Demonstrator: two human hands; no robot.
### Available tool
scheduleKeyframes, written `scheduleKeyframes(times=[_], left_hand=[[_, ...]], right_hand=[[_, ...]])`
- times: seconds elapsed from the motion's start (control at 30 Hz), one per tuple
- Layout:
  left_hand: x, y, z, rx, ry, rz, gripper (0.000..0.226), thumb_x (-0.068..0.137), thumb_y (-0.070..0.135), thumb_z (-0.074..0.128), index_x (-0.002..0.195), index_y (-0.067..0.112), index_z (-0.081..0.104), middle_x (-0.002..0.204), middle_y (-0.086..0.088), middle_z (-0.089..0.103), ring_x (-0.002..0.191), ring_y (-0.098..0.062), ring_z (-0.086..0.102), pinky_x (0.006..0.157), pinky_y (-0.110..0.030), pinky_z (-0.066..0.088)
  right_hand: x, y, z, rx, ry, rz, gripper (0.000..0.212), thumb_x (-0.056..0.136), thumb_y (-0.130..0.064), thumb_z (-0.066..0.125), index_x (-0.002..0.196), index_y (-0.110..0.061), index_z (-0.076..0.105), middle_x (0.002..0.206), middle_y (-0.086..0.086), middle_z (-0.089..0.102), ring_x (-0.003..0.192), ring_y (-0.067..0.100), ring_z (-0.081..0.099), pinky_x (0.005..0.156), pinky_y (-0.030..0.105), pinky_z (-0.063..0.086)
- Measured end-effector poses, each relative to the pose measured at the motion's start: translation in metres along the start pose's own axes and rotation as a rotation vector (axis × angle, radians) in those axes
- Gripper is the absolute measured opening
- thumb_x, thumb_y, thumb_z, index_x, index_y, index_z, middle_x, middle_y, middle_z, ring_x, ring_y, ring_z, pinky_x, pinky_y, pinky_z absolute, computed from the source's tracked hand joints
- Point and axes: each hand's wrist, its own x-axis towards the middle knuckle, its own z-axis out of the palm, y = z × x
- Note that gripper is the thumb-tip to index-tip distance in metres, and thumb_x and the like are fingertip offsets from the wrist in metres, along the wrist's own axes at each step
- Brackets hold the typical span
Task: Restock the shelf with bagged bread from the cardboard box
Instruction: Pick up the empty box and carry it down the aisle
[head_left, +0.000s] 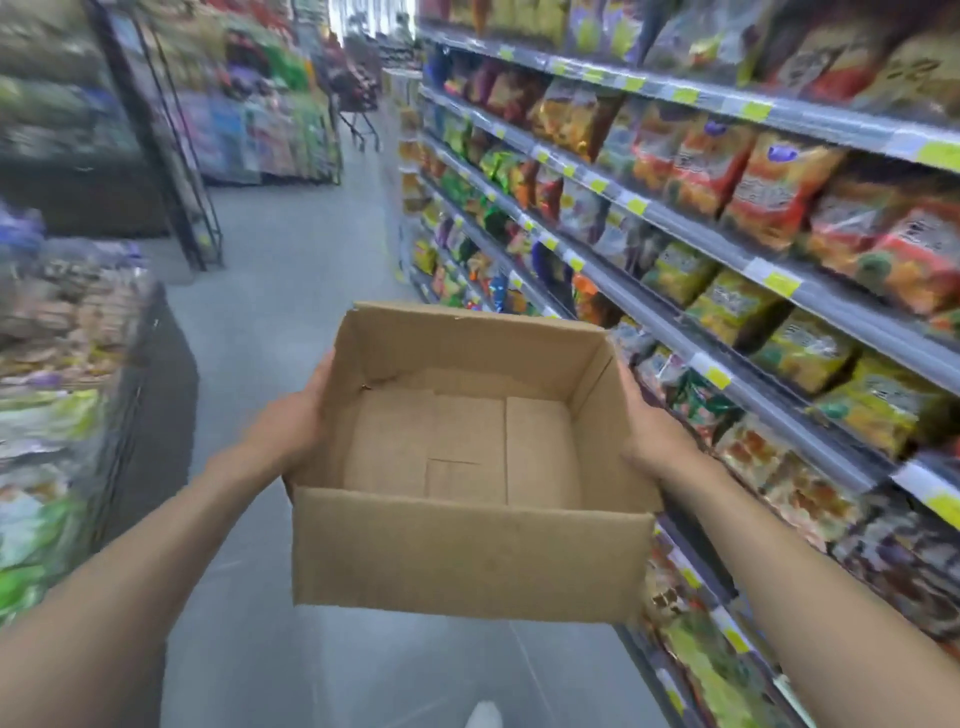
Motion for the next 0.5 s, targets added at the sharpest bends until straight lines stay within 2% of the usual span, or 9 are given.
scheduleKeyframes(times=[0.1,0.2,0.27,0.33,0.43,0.5], left_hand=[[0.023,-0.013,-0.018,0.046,0.014,-0.072,0.091,0.096,0.006,0.046,0.159,0.029,-0.015,0.086,-0.016,0.058,0.071,-0.031,0.055,0.057,-0.037,0.032],[0.055,-0.029,-0.028,0.068,0.076,-0.15,0.091,0.096,0.009,0.048,0.16,0.029,-0.014,0.096,-0.022,0.066,0.077,-0.036,0.064,0.06,-0.041,0.042],[0.077,-0.043,-0.033,0.042,0.099,-0.198,0.092,0.095,0.011,0.05,0.16,0.031,-0.013,0.082,-0.015,0.064,0.071,-0.034,0.064,0.062,-0.043,0.049],[0.098,-0.053,-0.04,0.007,0.126,-0.235,0.095,0.094,0.011,0.051,0.159,0.036,-0.014,0.066,-0.005,0.054,0.061,-0.026,0.058,0.058,-0.04,0.047],[0.131,-0.071,-0.05,-0.011,0.15,-0.282,0.099,0.093,0.01,0.053,0.155,0.042,-0.018,0.062,-0.005,0.051,0.057,-0.025,0.056,0.054,-0.039,0.045],[0.157,-0.091,-0.055,-0.001,0.16,-0.336,0.1,0.092,0.011,0.054,0.156,0.043,-0.016,0.07,-0.012,0.059,0.065,-0.031,0.062,0.059,-0.04,0.049]], right_hand=[[0.067,-0.031,0.0,-0.017,-0.03,-0.087,0.117,0.082,0.005,0.05,0.15,-0.047,-0.03,0.06,0.013,0.055,0.054,0.03,0.06,0.047,0.033,0.04],[0.134,-0.057,-0.004,-0.01,-0.056,-0.138,0.119,0.081,0.006,0.049,0.147,-0.053,-0.031,0.056,0.01,0.051,0.049,0.027,0.054,0.046,0.032,0.037],[0.181,-0.073,-0.005,-0.022,-0.072,-0.186,0.119,0.081,0.007,0.05,0.148,-0.052,-0.029,0.058,0.012,0.052,0.048,0.028,0.052,0.046,0.032,0.035],[0.225,-0.091,-0.006,-0.052,-0.089,-0.23,0.119,0.081,0.008,0.051,0.151,-0.048,-0.027,0.058,0.012,0.053,0.048,0.028,0.052,0.045,0.032,0.035],[0.278,-0.125,-0.009,-0.099,-0.118,-0.273,0.114,0.085,0.006,0.049,0.151,-0.047,-0.028,0.062,0.012,0.056,0.049,0.026,0.055,0.044,0.03,0.036],[0.309,-0.151,-0.009,-0.084,-0.13,-0.318,0.112,0.085,0.001,0.047,0.149,-0.05,-0.03,0.064,0.014,0.059,0.051,0.025,0.056,0.048,0.033,0.04]])
